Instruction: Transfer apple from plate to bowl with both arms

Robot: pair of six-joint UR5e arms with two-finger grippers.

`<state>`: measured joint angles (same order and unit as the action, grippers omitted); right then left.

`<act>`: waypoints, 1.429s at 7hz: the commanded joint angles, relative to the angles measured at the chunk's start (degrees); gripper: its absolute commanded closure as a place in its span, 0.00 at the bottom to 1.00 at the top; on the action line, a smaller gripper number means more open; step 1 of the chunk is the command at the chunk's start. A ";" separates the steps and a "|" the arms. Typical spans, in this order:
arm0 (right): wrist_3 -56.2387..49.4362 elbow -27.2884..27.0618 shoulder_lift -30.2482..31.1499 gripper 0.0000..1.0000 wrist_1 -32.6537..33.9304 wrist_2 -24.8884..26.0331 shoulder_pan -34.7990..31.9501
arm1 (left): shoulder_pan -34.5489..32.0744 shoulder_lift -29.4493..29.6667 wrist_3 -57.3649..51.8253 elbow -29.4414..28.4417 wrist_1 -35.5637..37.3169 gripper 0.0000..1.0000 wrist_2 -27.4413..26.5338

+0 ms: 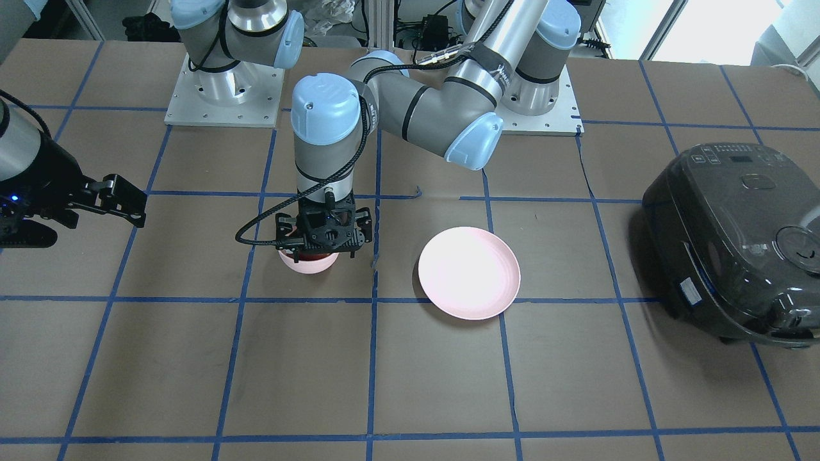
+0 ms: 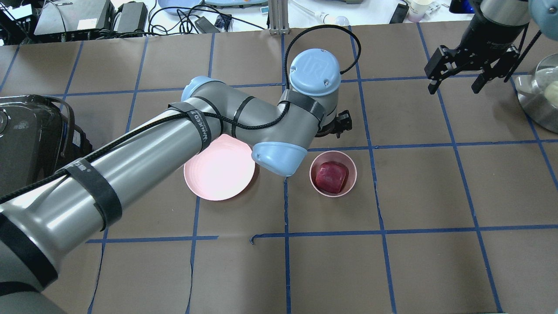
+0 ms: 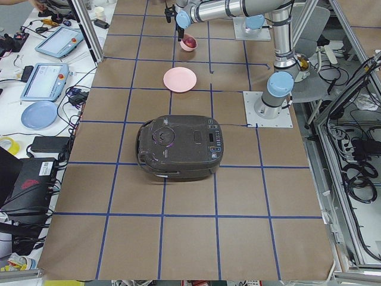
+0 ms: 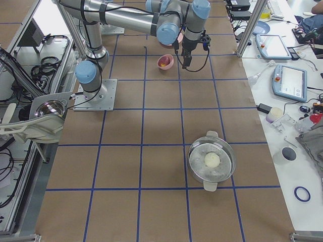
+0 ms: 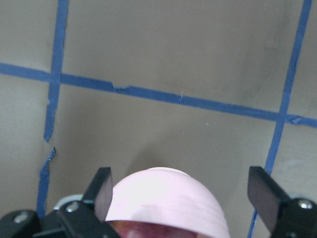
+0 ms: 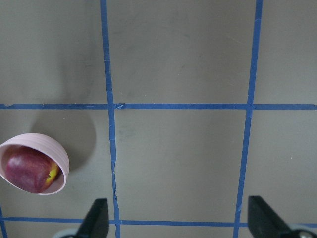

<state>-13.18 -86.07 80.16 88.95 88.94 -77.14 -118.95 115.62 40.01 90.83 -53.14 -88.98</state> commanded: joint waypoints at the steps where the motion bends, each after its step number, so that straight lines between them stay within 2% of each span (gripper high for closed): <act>1: 0.00 -0.06 0.00 0.00 0.00 0.01 0.06 | 5.01 -3.98 -7.27 -0.38 -5.79 0.01 0.12; 4: 0.00 -0.06 -0.09 0.00 0.00 0.01 0.06 | 16.60 -12.32 -25.44 -0.47 -17.57 0.01 -0.49; 5: 0.00 -0.06 -0.09 0.00 0.08 0.10 0.06 | 20.12 -14.96 -31.43 0.14 -19.27 0.00 -0.75; 7: 0.00 -0.15 -0.09 0.00 0.09 -0.08 0.06 | 26.01 -21.28 -38.99 -0.47 -28.29 0.00 -0.67; 8: 0.00 -0.15 -0.09 0.00 0.09 0.01 0.06 | 29.00 -23.66 -41.83 -0.56 -29.38 0.00 -0.32; 10: 0.00 -0.06 -0.09 0.00 0.09 -0.08 0.06 | 29.56 -26.67 -41.77 -0.82 -30.44 0.00 0.03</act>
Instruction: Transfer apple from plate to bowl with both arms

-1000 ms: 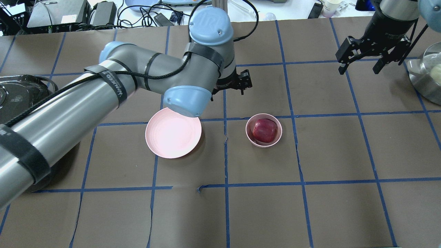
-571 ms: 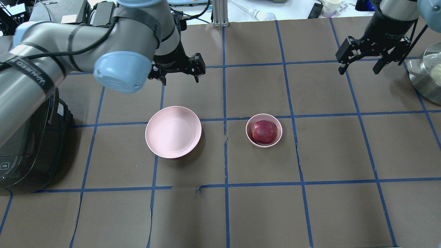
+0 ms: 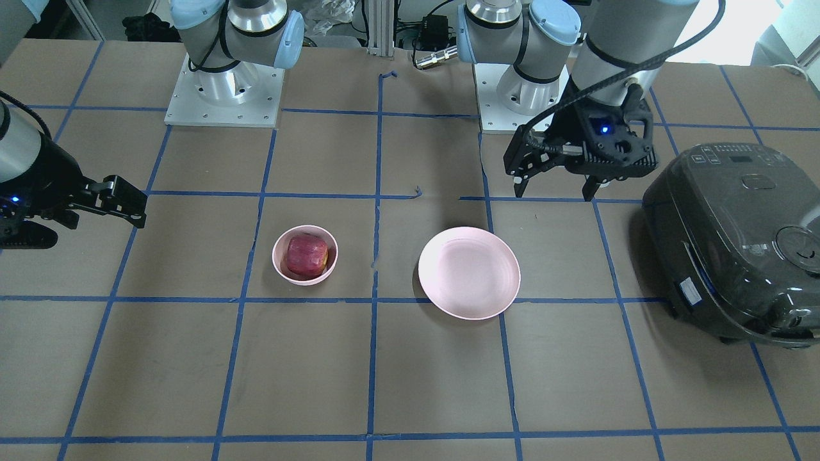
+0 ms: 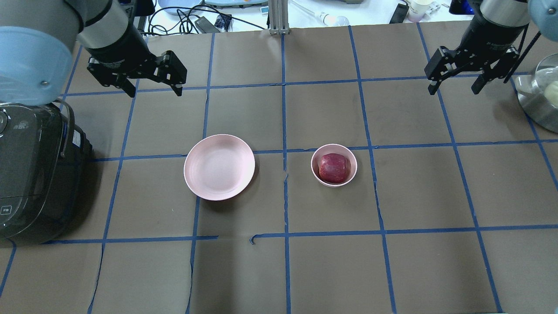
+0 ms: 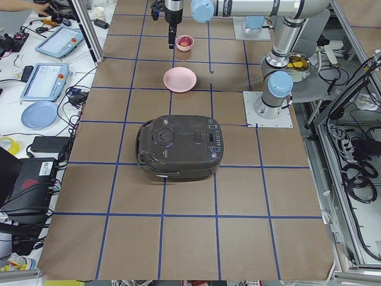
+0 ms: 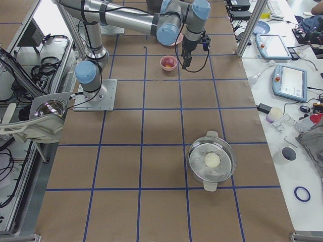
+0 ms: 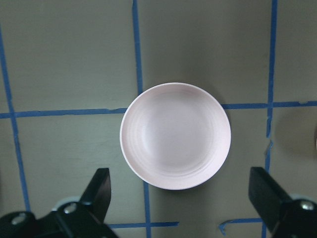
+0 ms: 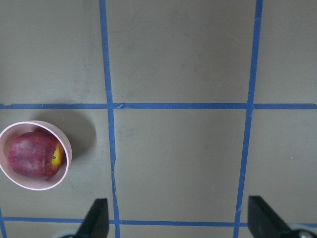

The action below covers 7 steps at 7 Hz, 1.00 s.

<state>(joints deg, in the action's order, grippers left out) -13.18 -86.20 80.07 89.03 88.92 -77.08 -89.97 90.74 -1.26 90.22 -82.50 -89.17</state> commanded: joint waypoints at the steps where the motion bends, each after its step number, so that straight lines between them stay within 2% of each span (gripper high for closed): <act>1: 0.00 -0.02 0.00 0.00 0.00 -0.06 0.00 | 1.11 -1.28 -0.58 -1.26 -0.91 0.00 -0.29; 3: 0.00 -0.02 0.00 0.00 0.00 0.02 0.00 | 1.20 0.30 -0.59 -4.69 -2.74 0.00 -3.97; 5: 0.09 0.33 0.09 0.00 0.17 -0.15 -0.09 | 1.20 0.22 -0.50 -4.96 -3.28 0.00 -3.37; 7: 1.05 2.26 3.32 0.00 -0.87 0.55 -1.48 | 1.12 -0.04 -0.50 -4.96 -3.37 0.00 -3.37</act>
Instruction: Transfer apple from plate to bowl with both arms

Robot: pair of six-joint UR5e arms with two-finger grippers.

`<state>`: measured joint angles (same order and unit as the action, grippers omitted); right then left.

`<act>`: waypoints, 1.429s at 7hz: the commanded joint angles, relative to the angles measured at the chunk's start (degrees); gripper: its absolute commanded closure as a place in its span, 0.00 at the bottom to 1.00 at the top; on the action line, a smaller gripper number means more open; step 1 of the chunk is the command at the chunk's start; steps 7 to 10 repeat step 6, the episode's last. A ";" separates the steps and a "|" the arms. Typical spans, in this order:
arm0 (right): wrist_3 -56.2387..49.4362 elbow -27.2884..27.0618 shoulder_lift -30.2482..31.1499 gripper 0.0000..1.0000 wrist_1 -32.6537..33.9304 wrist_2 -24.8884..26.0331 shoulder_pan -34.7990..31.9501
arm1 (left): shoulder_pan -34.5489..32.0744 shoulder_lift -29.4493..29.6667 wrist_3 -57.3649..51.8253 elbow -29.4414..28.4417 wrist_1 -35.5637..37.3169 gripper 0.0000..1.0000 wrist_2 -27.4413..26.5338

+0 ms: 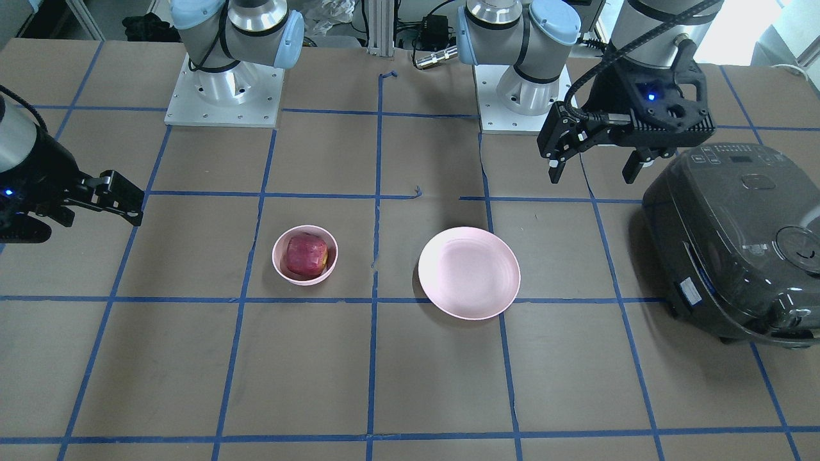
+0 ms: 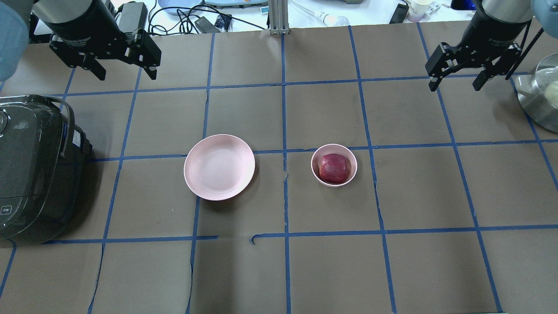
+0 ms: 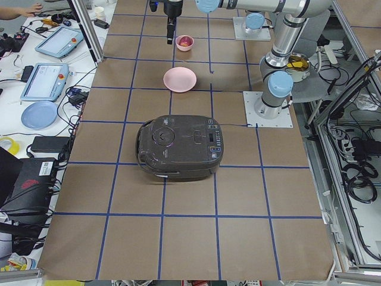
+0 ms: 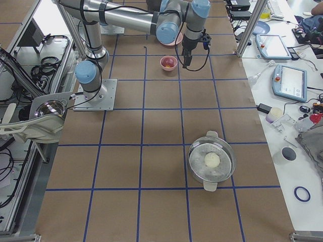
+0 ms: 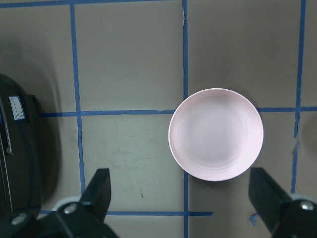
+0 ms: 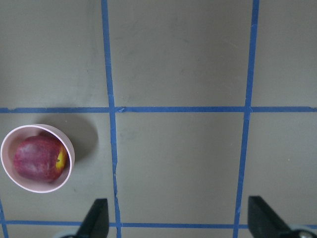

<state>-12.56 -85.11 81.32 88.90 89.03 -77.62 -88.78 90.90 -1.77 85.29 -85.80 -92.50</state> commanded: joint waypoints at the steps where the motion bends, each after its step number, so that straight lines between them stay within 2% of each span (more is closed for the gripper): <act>1: 0.52 2.05 3.83 0.00 -1.36 0.79 -3.66 | -0.16 -0.55 0.01 -0.04 -0.07 0.00 -0.05; 3: 7.69 2.58 4.29 0.00 -2.59 -0.16 -6.74 | -0.86 -0.64 0.01 -0.04 -0.77 0.00 -0.13; 5: 15.58 2.41 3.77 0.00 -2.24 0.80 -13.76 | -0.69 -0.64 -0.08 0.05 -0.77 0.00 0.04; 10: 15.98 2.32 3.76 0.00 -2.85 0.01 -14.66 | -0.51 -0.73 -0.08 -0.04 -0.77 0.00 0.39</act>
